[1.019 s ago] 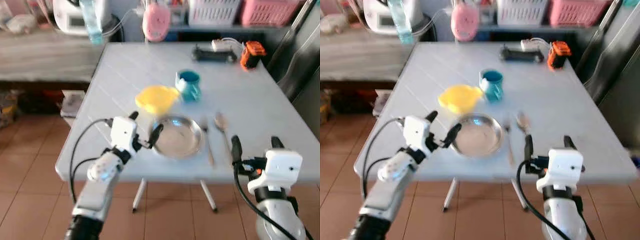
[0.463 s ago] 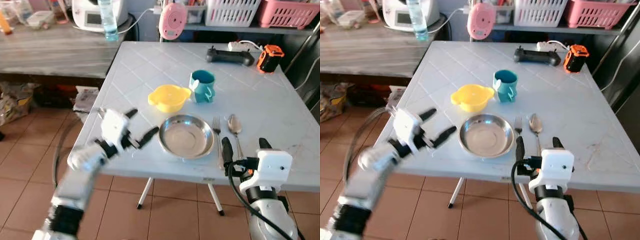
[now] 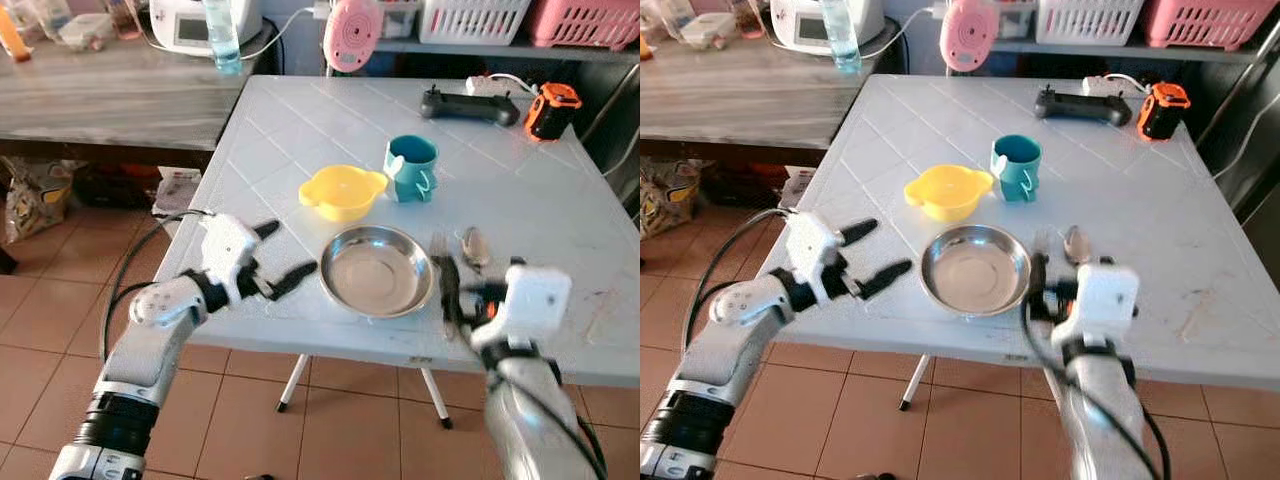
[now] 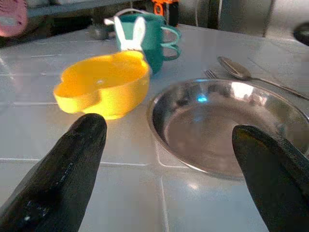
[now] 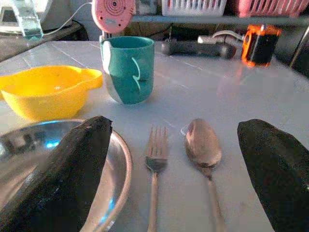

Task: Setting the table

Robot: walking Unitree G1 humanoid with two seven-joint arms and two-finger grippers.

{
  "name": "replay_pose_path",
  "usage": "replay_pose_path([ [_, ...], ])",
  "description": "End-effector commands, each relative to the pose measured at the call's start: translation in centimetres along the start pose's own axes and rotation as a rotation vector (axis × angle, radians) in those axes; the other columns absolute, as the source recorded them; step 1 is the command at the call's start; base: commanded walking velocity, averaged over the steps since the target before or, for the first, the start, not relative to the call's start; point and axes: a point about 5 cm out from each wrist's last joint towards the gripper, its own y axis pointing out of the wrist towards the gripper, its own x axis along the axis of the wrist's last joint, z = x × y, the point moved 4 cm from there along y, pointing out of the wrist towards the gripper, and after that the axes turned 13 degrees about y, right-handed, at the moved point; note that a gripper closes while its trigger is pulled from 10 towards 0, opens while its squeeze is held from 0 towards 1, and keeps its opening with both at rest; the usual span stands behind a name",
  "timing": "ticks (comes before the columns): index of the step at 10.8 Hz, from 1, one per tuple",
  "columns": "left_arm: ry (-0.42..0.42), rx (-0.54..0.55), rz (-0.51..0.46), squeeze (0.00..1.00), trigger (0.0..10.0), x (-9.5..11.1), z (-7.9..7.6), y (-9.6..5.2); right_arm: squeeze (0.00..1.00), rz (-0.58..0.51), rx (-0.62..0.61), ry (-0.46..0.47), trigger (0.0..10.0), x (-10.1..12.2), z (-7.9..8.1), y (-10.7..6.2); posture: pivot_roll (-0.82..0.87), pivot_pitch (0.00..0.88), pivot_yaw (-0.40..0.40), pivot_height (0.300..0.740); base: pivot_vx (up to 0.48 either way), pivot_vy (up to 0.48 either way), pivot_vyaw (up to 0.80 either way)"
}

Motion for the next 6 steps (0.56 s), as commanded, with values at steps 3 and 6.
replay_pose_path([
  [3, 0.011, -0.028, 0.006, 0.00, 10.0, 0.1, -0.4, -0.3, 0.00, 0.099, 0.044, 0.047, 10.0, -1.7, 1.1, 1.1, 0.11, 0.165, 0.014, 0.740, 0.000, 0.000, 0.00],
  [6, -0.001, -0.025, 0.007, 0.00, 10.0, 0.0, -0.6, -0.4, 0.00, 0.129, 0.061, -0.002, 10.0, -2.5, 1.4, 1.2, 0.11, 0.169, 0.013, 0.740, 0.000, 0.000, 0.00],
])
